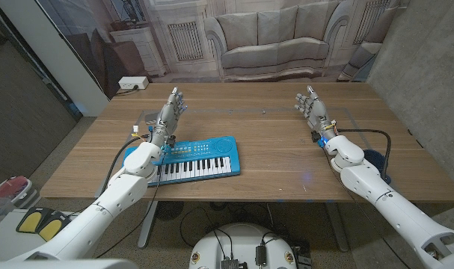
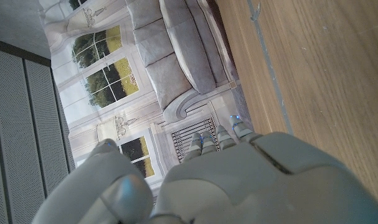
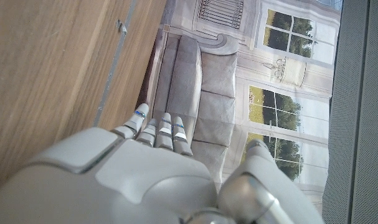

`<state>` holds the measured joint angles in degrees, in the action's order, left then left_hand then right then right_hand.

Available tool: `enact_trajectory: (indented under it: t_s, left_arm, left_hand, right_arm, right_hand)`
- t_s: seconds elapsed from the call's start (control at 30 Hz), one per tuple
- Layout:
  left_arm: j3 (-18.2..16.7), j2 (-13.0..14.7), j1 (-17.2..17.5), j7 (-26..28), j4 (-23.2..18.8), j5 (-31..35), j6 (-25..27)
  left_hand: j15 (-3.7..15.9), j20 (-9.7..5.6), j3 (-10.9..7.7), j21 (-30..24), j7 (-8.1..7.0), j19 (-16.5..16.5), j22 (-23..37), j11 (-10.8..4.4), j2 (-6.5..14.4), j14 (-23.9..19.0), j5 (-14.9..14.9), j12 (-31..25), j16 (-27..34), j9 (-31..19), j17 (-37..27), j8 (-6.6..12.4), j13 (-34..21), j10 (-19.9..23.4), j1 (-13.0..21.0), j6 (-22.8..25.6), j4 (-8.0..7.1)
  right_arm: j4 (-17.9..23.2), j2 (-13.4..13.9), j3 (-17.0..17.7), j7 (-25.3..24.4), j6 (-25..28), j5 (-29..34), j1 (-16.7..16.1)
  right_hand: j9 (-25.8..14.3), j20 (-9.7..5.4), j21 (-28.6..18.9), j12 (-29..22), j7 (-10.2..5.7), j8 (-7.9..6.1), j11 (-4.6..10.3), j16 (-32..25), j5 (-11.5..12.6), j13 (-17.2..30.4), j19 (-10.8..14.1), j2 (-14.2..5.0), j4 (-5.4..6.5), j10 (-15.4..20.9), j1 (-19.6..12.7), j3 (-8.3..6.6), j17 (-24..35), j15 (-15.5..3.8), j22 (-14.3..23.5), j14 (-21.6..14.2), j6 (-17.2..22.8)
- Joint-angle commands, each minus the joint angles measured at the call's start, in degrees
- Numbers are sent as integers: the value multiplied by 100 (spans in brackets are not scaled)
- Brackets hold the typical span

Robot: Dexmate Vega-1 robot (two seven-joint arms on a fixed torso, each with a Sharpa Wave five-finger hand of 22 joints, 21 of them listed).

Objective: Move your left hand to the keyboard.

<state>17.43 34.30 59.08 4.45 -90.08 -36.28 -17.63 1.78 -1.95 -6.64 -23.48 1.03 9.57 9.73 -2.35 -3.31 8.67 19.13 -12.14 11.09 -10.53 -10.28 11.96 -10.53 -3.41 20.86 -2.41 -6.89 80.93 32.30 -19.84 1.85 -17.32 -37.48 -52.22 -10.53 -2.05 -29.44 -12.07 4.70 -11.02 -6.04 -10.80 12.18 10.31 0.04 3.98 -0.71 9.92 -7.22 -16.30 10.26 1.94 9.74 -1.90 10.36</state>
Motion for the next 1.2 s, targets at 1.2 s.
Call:
enact_trajectory:
  t_s: [1.2]
  left_arm:
    - [-529,457,967,340,-925,398,-313]
  left_hand:
    - [-38,-117,-10,135,50,118,25,33,104,-178,48,-45,34,-12,-5,35,-13,197,189,237,103]
  right_arm:
    - [125,4,49,-71,-35,-66,-191]
  right_hand:
    - [-28,-191,103,-37,-9,-30,6,-41,-5,30,108,-68,-22,91,-53,-4,29,31,17,-71,46]
